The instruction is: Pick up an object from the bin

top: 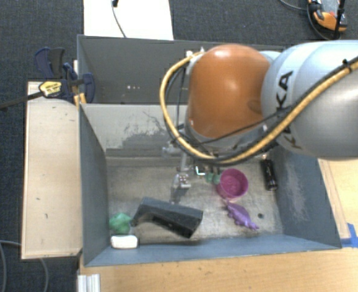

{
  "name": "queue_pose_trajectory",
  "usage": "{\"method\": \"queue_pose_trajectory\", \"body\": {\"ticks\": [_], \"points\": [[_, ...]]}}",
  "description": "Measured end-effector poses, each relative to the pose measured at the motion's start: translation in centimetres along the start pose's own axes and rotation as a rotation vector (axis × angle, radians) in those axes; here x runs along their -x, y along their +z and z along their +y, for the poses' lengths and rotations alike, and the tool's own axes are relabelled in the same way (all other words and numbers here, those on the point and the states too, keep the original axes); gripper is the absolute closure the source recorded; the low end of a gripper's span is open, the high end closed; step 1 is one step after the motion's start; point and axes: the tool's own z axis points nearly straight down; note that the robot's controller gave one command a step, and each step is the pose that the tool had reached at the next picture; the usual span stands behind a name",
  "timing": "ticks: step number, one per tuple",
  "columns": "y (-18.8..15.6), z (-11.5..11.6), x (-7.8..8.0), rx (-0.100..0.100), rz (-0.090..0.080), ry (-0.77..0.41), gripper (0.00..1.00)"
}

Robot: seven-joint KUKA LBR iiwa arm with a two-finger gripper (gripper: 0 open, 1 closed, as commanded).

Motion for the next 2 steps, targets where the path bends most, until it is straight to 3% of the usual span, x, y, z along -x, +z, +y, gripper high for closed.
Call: {"method": "queue_pose_trajectory", "body": {"ticks": [1, 2], "points": [[-0.5, -0.1, 0.2, 0.002, -0.008, 0.005, 0.00], [3.3, 0.7, -0.6, 0.002, -0.015, -0.051, 0.00]]}}
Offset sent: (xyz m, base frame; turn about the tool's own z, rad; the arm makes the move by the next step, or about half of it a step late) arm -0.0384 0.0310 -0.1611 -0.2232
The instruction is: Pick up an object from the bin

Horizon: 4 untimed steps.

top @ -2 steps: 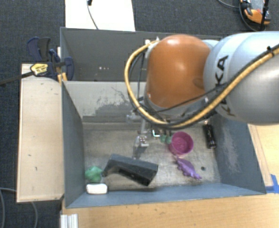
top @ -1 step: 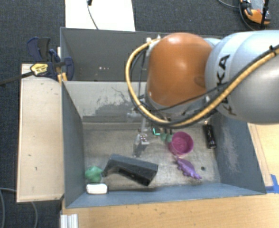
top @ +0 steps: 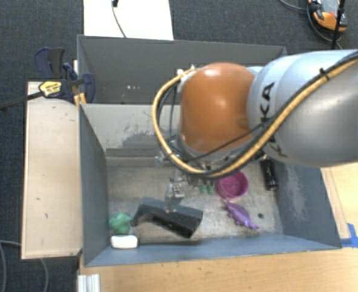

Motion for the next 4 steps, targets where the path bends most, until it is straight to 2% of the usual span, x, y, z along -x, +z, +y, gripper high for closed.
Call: {"method": "queue_pose_trajectory", "body": {"ticks": [1, 2, 3, 4], "points": [[6.8, -0.8, -0.8, 0.000, 0.003, -0.004, 0.00], [12.1, -0.5, -1.3, 0.003, -0.002, -0.423, 1.00], [12.2, -0.5, -1.3, 0.003, -0.001, -0.421, 1.00], [1.2, -0.5, -2.0, 0.000, 0.012, -0.382, 1.00]]}}
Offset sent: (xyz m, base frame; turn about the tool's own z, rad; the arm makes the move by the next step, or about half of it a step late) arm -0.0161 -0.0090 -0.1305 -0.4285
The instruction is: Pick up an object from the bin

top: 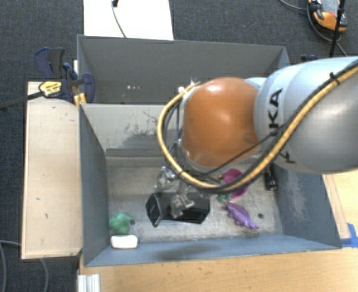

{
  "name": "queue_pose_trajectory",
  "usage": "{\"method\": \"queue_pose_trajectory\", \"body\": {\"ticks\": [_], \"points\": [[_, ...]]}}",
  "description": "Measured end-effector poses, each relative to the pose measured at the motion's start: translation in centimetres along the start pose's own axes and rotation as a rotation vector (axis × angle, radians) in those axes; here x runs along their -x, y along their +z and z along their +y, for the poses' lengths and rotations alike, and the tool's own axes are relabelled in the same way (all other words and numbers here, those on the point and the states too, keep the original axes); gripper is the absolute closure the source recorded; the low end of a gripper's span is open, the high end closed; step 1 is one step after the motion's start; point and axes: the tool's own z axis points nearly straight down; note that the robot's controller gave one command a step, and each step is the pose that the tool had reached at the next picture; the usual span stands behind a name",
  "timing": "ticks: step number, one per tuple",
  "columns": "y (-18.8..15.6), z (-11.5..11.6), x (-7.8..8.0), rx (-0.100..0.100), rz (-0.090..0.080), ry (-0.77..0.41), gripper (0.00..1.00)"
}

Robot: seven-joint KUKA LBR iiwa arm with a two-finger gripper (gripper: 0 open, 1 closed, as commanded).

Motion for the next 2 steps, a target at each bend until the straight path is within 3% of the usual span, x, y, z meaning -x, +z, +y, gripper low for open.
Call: {"method": "queue_pose_trajectory", "body": {"ticks": [1, 2], "points": [[0.0, 0.0, 0.0, 0.000, 0.000, 0.001, 1.00], [-5.7, -1.3, 1.5, 0.001, 0.003, -0.058, 1.00]]}}
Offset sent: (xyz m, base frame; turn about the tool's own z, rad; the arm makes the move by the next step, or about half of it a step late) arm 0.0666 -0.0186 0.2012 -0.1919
